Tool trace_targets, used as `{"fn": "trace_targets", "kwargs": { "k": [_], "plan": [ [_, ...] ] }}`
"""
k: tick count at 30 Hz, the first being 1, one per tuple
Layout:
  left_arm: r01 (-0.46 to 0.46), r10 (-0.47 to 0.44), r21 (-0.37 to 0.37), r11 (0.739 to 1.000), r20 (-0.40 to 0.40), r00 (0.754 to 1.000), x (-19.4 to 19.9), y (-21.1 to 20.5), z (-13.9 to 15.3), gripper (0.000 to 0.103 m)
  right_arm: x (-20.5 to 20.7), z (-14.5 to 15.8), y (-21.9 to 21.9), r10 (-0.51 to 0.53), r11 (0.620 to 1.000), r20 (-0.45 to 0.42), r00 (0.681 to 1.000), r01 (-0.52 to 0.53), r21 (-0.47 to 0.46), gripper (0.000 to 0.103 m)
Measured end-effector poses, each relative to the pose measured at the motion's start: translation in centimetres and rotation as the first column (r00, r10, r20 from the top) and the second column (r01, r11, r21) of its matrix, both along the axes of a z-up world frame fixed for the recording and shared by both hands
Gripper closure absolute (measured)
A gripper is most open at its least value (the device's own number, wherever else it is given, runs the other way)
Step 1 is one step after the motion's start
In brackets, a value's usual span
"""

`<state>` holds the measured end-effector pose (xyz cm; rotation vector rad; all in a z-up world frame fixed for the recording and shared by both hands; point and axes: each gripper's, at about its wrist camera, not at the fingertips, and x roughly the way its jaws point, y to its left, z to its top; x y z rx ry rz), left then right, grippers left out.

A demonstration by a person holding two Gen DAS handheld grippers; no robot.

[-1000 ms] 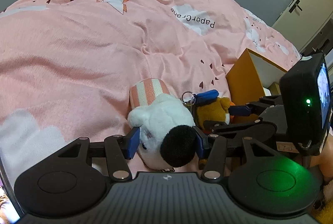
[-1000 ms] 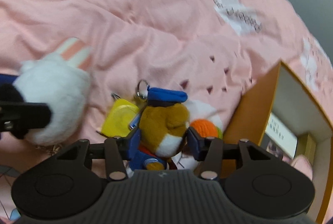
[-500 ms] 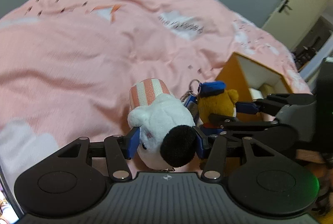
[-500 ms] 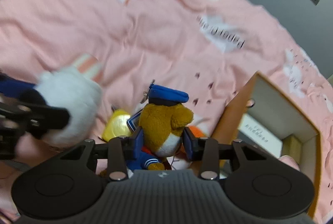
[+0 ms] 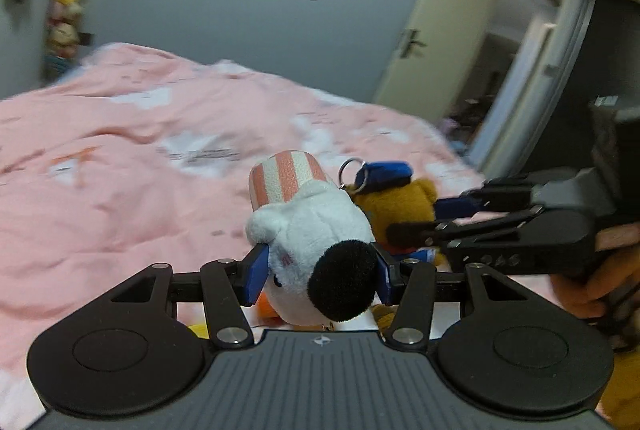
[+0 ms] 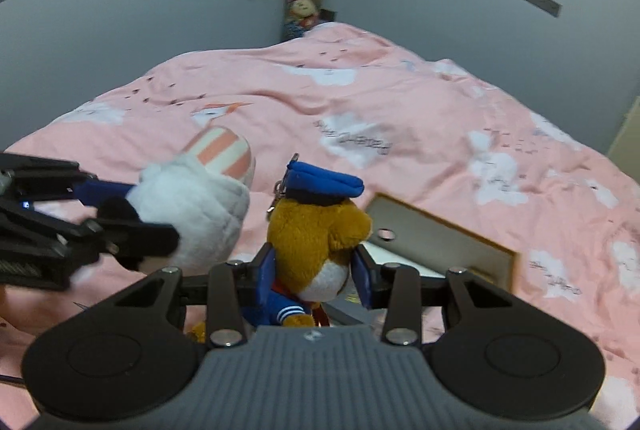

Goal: Organize objects
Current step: 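Lift and carry the bunny with the left tool while the right tool carries the bear over the box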

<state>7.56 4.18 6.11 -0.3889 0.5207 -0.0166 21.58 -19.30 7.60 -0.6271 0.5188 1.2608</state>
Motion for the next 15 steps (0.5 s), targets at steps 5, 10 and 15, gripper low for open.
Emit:
{"fn": "trace_targets", "kwargs": {
  "k": [5, 10, 15],
  "plan": [
    [0.186, -0.193, -0.126, 0.974, -0.045, 0.98, 3.8, -1.4, 0.1, 0.043, 2.9, -0.1, -1.7, -0.074, 0.994, 0.03, 0.997, 0.076, -0.074, 0.061],
    [0.24, -0.252, -0.09, 0.967, -0.161, 0.954, 7.2, -5.0, -1.8, 0.043, 6.2, -3.2, -2.7, -0.108, 0.977, -0.068, 0.992, 0.093, -0.192, 0.061],
    [0.216, -0.221, -0.051, 0.975, -0.303, 0.927, 9.2, -6.4, -3.8, 0.044, 8.4, -6.7, -2.1, -0.136, 0.965, -0.213, 0.968, 0.08, -0.25, 0.061]
  ]
}}
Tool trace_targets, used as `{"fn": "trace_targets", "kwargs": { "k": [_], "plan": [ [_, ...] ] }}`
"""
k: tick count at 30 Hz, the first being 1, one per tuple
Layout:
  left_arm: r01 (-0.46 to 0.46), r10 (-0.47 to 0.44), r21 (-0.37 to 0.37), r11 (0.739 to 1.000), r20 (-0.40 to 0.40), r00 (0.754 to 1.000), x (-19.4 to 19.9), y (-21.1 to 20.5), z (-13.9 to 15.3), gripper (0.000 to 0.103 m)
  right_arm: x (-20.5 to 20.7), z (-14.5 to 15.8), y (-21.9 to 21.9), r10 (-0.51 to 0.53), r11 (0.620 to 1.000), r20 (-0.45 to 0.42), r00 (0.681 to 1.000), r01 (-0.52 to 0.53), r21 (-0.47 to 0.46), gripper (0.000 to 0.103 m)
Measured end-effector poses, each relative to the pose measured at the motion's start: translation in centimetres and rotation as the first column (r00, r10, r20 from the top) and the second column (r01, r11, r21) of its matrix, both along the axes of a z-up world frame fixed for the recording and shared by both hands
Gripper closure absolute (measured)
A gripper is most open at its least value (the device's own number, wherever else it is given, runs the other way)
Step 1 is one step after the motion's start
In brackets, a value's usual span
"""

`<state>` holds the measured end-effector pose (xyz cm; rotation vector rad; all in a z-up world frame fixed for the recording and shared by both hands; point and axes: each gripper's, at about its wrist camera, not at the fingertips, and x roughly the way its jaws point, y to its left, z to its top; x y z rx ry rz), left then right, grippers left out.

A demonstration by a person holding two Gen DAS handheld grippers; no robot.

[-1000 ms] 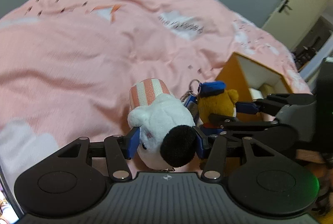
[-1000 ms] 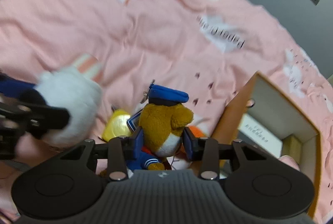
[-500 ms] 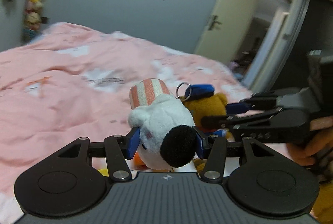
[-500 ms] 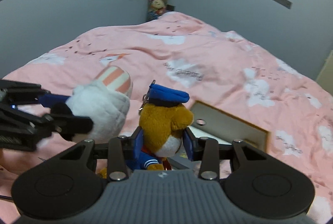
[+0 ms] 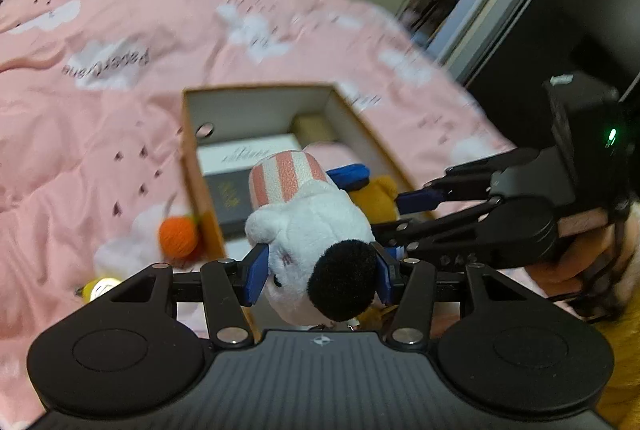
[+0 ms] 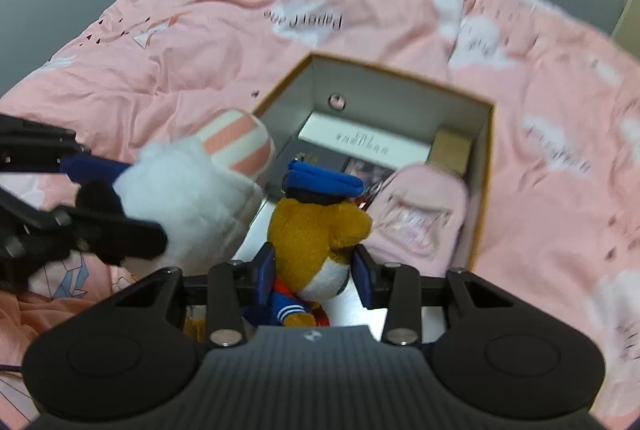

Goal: Organize objects
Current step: 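Lift and carry the bunny with the left tool while the right tool carries the bear over the box, then lower the bunny and bear into the box and open both tools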

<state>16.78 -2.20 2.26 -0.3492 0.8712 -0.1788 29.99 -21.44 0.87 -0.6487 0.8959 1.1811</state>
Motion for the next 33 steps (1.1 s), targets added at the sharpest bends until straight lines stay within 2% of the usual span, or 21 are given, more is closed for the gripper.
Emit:
{"fn": "trace_targets", "kwargs": {
  "k": [3, 9, 15, 20, 24, 25, 27, 30, 33],
  "plan": [
    [0.007, -0.007, -0.002, 1.0, -0.063, 0.998, 0.9, -0.3, -1.2, 0.043, 0.9, -1.8, 0.4, 0.001, 0.999, -0.072, 0.997, -0.004, -0.033, 0.061],
    [0.012, 0.007, 0.095, 0.995, -0.197, 0.98, 2.4, -1.8, -3.4, 0.043, 1.7, -4.6, 1.6, -0.035, 0.993, -0.117, 0.993, 0.021, -0.119, 0.061],
    [0.055, -0.02, 0.139, 0.989, -0.237, 0.971, 2.8, -2.8, -4.1, 0.041, 2.2, -6.1, 1.7, -0.057, 0.989, -0.152, 0.987, 0.034, -0.147, 0.06],
    [0.04, -0.007, 0.173, 0.984, -0.188, 0.982, 2.8, -2.7, -3.9, 0.039, 2.4, -6.6, 1.6, -0.048, 0.988, -0.147, 0.988, 0.025, -0.154, 0.06],
    [0.015, 0.001, 0.113, 0.994, -0.136, 0.991, 2.2, -1.7, -3.0, 0.04, 2.6, -6.7, 1.7, -0.048, 0.987, -0.154, 0.987, 0.024, -0.158, 0.059],
    [0.009, 0.003, 0.1, 0.995, -0.122, 0.992, 1.9, -1.4, -2.7, 0.044, 2.7, -6.7, 1.7, -0.048, 0.987, -0.157, 0.986, 0.023, -0.161, 0.059],
    [-0.019, 0.025, 0.077, 0.997, -0.082, 0.996, 1.2, -0.5, -2.0, 0.045, 2.9, -6.7, 1.9, -0.049, 0.985, -0.167, 0.985, 0.02, -0.169, 0.059],
    [-0.08, 0.085, 0.083, 0.993, -0.052, 0.995, 0.1, 1.0, -1.2, 0.045, 2.8, -7.1, 2.4, -0.055, 0.983, -0.179, 0.982, 0.021, -0.184, 0.059],
    [-0.123, 0.128, 0.095, 0.988, -0.057, 0.99, -0.8, 2.5, -1.0, 0.045, 2.4, -7.8, 3.1, -0.054, 0.982, -0.176, 0.983, 0.021, -0.187, 0.059]
  ]
}}
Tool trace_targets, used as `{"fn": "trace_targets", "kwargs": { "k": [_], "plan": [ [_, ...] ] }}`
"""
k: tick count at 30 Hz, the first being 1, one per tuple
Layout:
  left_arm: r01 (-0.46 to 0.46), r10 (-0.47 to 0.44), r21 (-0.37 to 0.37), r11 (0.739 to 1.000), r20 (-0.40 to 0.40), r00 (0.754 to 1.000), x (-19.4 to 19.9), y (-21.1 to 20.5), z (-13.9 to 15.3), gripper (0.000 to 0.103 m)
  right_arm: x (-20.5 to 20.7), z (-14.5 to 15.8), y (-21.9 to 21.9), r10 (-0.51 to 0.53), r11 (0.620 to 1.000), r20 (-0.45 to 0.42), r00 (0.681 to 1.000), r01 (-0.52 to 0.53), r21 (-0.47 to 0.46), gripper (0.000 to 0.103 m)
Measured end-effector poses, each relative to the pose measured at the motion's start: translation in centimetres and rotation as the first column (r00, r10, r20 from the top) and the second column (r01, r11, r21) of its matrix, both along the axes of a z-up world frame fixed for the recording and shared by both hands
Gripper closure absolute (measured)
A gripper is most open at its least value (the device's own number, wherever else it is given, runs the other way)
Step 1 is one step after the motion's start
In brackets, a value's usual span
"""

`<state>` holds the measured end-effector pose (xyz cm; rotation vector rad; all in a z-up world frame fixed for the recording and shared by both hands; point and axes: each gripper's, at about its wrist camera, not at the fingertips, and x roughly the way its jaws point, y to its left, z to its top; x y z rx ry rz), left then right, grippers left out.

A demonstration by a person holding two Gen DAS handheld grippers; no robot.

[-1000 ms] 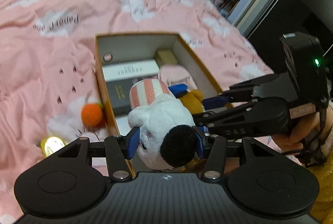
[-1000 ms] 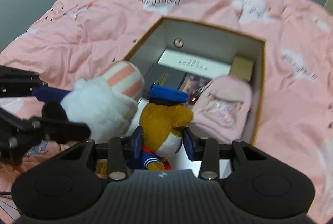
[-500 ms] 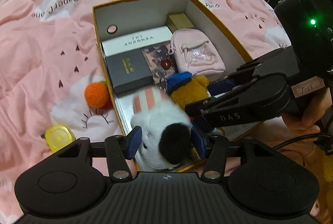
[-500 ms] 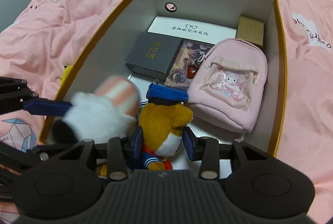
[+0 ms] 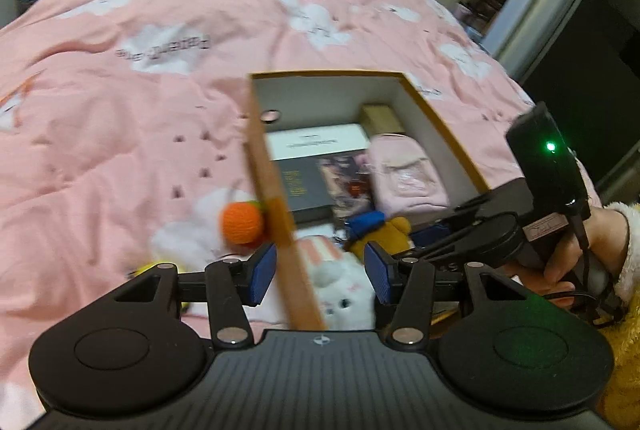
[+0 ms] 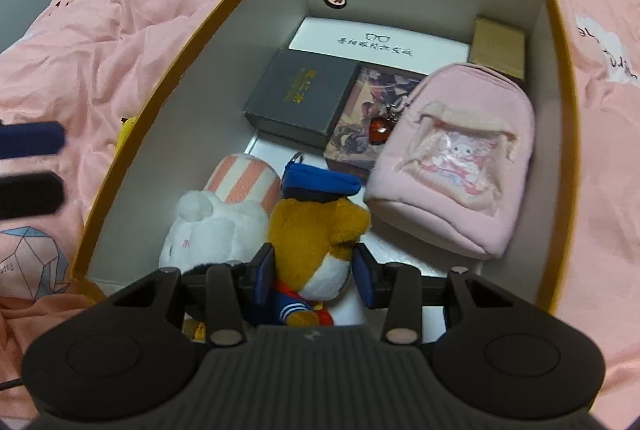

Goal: Organize objects
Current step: 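Lower the bunny and bear into the box and open both tools, then grasp the yellow tape measure with the left tool while the right tool moves to the orange ball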

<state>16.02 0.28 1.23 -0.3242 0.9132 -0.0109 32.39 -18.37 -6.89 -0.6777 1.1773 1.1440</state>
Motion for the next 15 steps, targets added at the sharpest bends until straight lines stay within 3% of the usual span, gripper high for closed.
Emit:
{"fn": "trace_targets", "kwargs": {
  "k": [8, 15],
  "plan": [
    [-0.126, 0.129, 0.04, 0.991, -0.082, 0.988, -2.1, 3.8, -1.9, 0.045, 0.7, -1.2, 0.5, -0.071, 0.997, -0.024, 0.997, 0.072, 0.007, 0.059],
    [-0.163, 0.166, 0.039, 0.986, -0.111, 0.98, -3.8, 5.8, -2.6, 0.046, -1.5, 0.5, -0.2, -0.048, 0.999, 0.117, 0.992, 0.045, 0.027, 0.055]
  ]
}}
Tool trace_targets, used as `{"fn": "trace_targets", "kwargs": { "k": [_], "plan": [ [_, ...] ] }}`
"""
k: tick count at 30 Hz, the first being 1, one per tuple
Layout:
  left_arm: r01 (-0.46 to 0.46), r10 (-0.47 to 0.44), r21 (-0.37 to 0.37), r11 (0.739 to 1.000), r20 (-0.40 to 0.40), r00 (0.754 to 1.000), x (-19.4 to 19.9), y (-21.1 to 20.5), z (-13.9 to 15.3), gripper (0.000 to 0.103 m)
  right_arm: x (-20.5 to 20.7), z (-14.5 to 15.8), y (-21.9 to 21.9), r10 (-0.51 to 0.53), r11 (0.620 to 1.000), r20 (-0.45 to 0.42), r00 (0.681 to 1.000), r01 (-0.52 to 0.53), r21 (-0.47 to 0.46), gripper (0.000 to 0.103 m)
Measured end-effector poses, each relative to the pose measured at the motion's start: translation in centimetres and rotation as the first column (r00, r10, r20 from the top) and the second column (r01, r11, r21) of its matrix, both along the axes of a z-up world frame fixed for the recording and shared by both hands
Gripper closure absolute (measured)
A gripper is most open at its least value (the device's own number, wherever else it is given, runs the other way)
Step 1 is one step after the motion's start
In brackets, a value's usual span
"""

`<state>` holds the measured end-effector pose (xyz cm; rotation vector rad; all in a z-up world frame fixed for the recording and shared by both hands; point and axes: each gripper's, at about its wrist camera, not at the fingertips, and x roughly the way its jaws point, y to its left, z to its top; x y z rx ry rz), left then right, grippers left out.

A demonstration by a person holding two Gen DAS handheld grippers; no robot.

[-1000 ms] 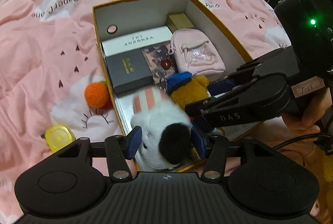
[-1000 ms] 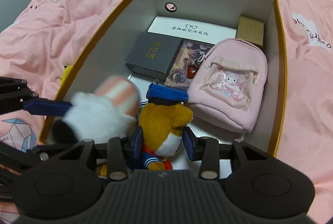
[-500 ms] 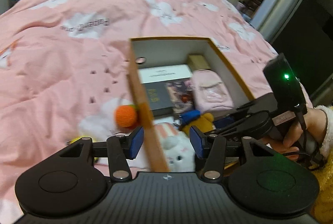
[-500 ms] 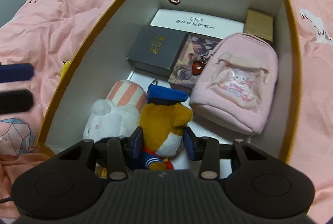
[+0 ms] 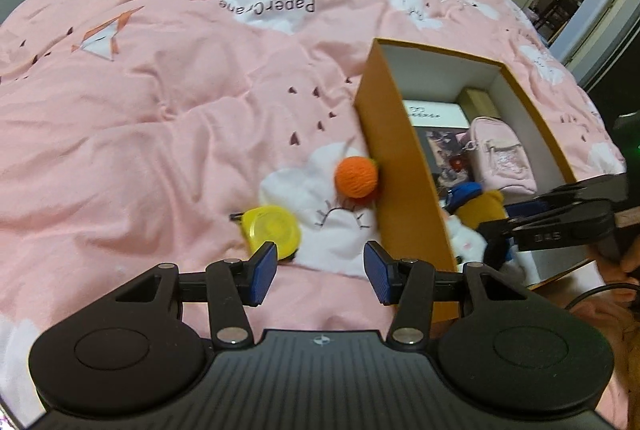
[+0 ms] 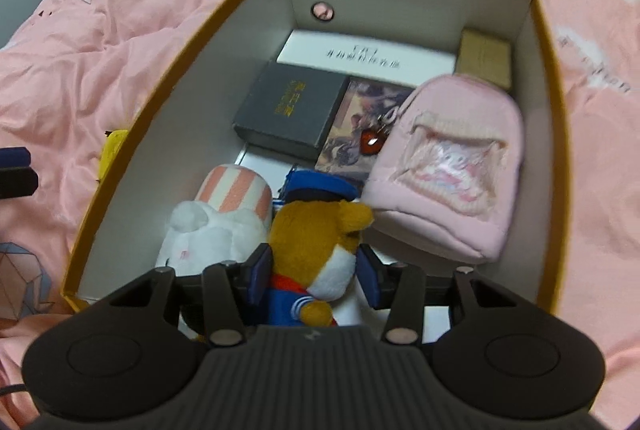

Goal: Organize objects
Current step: 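Grasp the yellow tape measure with the left tool while the right tool moves to the orange ball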

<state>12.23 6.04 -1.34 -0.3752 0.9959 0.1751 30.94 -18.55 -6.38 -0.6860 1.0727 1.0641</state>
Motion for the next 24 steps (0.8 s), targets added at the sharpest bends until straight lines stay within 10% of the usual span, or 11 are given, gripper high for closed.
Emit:
{"fn": "trace_targets", "kwargs": {
  "k": [11, 24],
  "plan": [
    [-0.003, 0.003, 0.024, 1.0, -0.01, 1.0, 0.2, 1.4, -0.9, 0.046, -5.4, 7.9, 0.9, 0.189, 0.954, 0.196, 0.962, -0.227, 0.194, 0.055],
    [-0.138, 0.137, -0.019, 0.99, -0.065, 0.988, 2.3, 2.5, -6.2, 0.041, -10.7, 5.0, 10.0, 0.604, 0.781, 0.319, 0.73, -0.622, -0.056, 0.056]
  ]
}}
